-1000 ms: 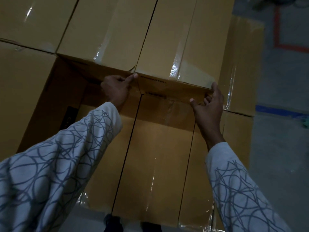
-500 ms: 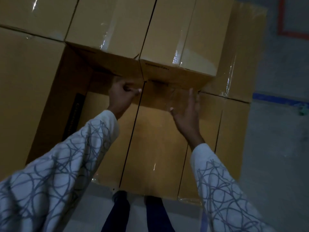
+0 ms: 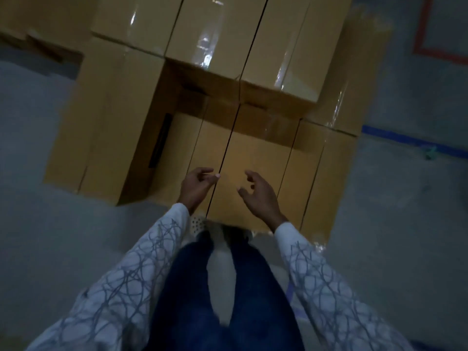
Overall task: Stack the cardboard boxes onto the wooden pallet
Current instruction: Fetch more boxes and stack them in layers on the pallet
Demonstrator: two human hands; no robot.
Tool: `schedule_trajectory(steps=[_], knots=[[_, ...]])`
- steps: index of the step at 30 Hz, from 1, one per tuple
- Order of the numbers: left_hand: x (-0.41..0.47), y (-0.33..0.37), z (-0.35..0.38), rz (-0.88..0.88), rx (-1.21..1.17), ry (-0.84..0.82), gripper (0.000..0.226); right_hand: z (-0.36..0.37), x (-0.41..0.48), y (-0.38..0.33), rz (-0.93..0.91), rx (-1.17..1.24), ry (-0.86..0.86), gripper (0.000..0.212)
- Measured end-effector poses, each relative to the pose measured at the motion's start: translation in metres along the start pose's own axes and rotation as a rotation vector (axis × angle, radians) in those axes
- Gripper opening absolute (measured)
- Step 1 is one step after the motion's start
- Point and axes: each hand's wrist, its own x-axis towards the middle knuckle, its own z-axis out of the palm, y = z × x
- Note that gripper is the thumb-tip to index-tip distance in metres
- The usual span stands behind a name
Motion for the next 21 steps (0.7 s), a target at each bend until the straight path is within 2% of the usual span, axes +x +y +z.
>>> schedule_trajectory(steps=[3,6,10,15,18,21], knots=[[-0.064,-0.002,-0.047,0.090,0.104,-0.090,0.030,-0.001,-0.057,-0.038,-0.061,-0.103,-0.131,0.047],[-0.107,-0.014,-0.098,0.172,0.156,-0.089,0.028,0.019,-0.097,-0.069,-0.098,-0.201,-0.228,0.046],[-0.147,-0.049,-0.166,0.190,0.081,0.008,0.028,0.081,-0.134,-0.118,-0.152,-0.305,-0.305,0.049],[-0.185,-0.111,-0.266,0.230,-0.048,0.171,0.025,0.196,-0.161,-0.201,-0.314,-0.449,-0.443,0.050],[-0.207,-0.164,-0.336,0.193,-0.126,0.276,0.020,0.270,-0.171,-0.251,-0.408,-0.545,-0.490,0.050],[-0.228,-0.208,-0.401,0.158,-0.197,0.387,0.019,0.342,-0.176,-0.292,-0.398,-0.530,-0.596,0.052]])
